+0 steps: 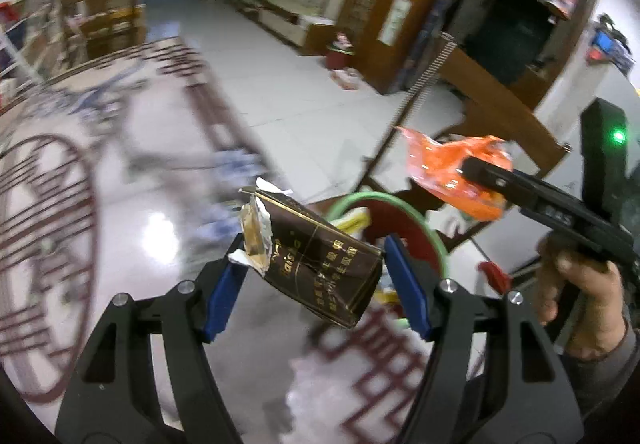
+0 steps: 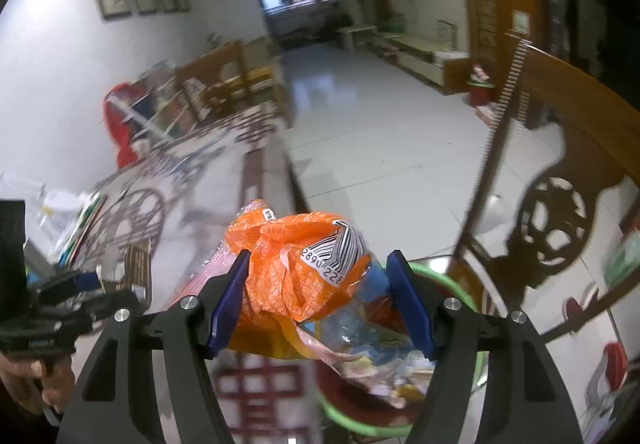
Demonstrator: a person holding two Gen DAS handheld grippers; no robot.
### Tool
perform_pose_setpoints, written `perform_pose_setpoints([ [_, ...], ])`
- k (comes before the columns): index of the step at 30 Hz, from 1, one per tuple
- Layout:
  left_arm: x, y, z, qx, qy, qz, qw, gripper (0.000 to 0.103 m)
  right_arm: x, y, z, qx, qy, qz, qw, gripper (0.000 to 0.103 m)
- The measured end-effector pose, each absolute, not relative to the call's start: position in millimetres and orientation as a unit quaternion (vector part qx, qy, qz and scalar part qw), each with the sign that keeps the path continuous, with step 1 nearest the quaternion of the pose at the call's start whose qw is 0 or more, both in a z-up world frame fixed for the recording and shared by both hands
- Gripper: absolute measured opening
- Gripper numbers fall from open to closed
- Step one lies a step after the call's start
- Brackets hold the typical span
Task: Collect trash
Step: 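Carry the brown packet and orange bag to the red bin and open both tools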
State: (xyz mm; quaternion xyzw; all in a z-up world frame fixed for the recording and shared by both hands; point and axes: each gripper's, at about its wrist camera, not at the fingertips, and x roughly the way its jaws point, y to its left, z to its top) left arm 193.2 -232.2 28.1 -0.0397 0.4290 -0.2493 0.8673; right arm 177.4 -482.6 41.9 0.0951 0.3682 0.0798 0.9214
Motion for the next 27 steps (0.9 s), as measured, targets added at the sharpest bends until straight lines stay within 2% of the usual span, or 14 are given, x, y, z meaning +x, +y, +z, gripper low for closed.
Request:
perform_pose_setpoints([
  [11, 196.7, -337.8, 7.7, -0.006, 0.443, -0.346, 0.827, 0.066, 168.8, -553.0, 16.7, 0.136, 0.384, 0.023, 0.913, 0.066],
  [23, 194.0, -363.2, -13.7, 0.0, 0.467, -0.362, 0.807, 0.068, 178.3, -553.2, 7.8, 0.13, 0.395, 0.022, 0.909, 0.068],
  [27, 197.8, -368.1, -15.5, -0.008, 0.472, -0.363, 0.804, 0.075, 180.3, -555.8, 5.2, 0.132, 0.398, 0.018, 0.908, 0.073],
])
